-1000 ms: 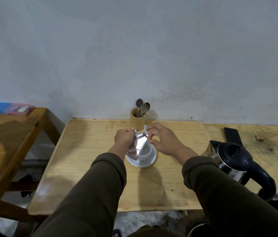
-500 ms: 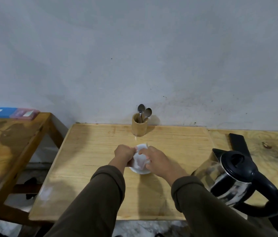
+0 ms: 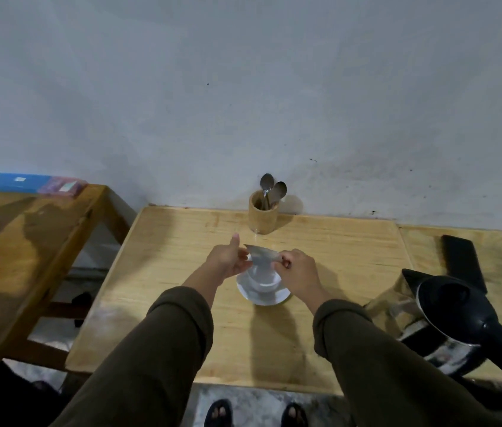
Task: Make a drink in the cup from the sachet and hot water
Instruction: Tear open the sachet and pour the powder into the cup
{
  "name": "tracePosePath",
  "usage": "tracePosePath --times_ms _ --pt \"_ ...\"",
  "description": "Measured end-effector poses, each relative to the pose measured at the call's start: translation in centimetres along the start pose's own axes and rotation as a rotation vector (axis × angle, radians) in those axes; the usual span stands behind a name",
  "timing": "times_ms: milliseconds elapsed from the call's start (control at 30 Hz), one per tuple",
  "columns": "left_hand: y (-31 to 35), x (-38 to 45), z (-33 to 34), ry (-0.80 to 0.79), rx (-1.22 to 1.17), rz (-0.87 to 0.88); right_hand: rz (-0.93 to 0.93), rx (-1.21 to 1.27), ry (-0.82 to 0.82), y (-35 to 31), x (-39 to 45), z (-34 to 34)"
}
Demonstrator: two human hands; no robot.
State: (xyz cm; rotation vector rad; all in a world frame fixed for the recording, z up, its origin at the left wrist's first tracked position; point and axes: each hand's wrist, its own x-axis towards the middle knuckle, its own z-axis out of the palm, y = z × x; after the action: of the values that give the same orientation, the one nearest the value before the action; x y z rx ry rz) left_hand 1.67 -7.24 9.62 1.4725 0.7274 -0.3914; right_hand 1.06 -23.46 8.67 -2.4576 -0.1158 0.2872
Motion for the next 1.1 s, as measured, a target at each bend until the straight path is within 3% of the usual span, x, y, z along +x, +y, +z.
tracePosePath --times_ms 600,1100 --pt "-0.4 0.4 1.6 -0.034 0.01 0.083 0.062 0.037 -0.017 -0.6 1.5 -0.7" --pt "-0.7 0.8 1.3 0.013 -0.014 0.115 0.009 0.053 -0.018 -1.5 1.9 -0.9"
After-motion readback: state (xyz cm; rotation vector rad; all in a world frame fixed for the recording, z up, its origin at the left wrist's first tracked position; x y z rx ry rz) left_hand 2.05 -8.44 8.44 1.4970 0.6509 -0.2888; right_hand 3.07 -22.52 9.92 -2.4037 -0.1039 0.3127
